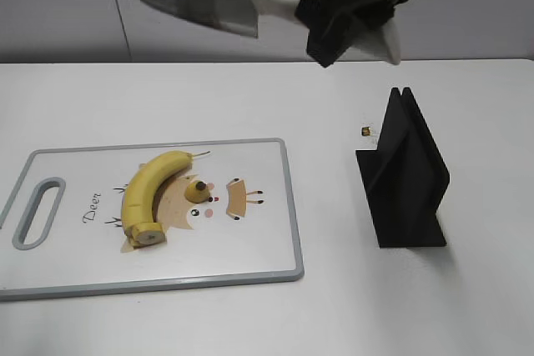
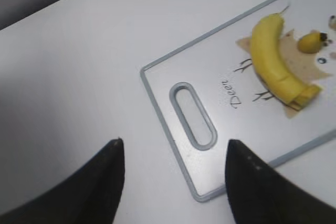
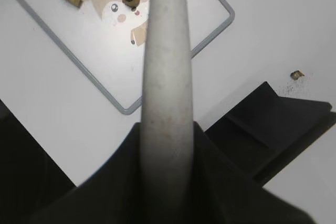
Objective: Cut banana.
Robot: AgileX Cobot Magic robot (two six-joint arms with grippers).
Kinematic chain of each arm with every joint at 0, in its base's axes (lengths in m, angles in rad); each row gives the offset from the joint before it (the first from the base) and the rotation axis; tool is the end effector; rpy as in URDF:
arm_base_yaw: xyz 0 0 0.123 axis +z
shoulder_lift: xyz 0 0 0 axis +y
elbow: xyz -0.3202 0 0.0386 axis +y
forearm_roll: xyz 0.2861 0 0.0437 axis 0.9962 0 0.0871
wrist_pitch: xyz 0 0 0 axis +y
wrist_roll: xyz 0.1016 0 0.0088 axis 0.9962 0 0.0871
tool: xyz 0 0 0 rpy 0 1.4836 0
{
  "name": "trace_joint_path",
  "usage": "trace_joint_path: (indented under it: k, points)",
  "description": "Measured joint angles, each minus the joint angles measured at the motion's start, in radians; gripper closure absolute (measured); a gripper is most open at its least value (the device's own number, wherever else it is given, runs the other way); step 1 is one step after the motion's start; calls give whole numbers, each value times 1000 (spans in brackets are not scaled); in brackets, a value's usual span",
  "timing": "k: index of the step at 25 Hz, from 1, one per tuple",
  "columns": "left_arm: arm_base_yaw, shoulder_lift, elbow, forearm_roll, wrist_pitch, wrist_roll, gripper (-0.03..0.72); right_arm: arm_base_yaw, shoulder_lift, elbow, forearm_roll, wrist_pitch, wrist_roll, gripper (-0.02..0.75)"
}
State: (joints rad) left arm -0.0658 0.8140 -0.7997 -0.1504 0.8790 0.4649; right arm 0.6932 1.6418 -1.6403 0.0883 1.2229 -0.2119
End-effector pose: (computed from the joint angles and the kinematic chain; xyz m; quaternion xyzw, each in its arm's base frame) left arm 0.1643 -0.0226 0.3491 0.2205 0.8988 0.0036 0.3788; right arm 0.2947 0.2558 0.3907 -0.4214 0.8799 0.0937 0.1983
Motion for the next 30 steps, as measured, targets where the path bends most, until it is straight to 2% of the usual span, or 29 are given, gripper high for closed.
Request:
trace_joint_path:
  k: [3,7,11,18,23,30]
  points:
    - [-15,-82,0,11,81,-83,99,-2,-51,11,-18,1,137,577]
    - [2,-200,2,43,106,-193,99,-8,-115,61,-82,3,299,577]
    - [29,-314,66,55,122,-224,99,-51,-155,117,-88,5,402,577]
    - [37,-479,221,56,198,-272,99,-193,-214,221,-88,5,468,577]
    - [38,-594,295,61,217,-297,99,-261,-243,324,-88,-13,497,577]
    - [45,-751,319,86,214,-330,99,-287,-262,463,-72,-144,565,577]
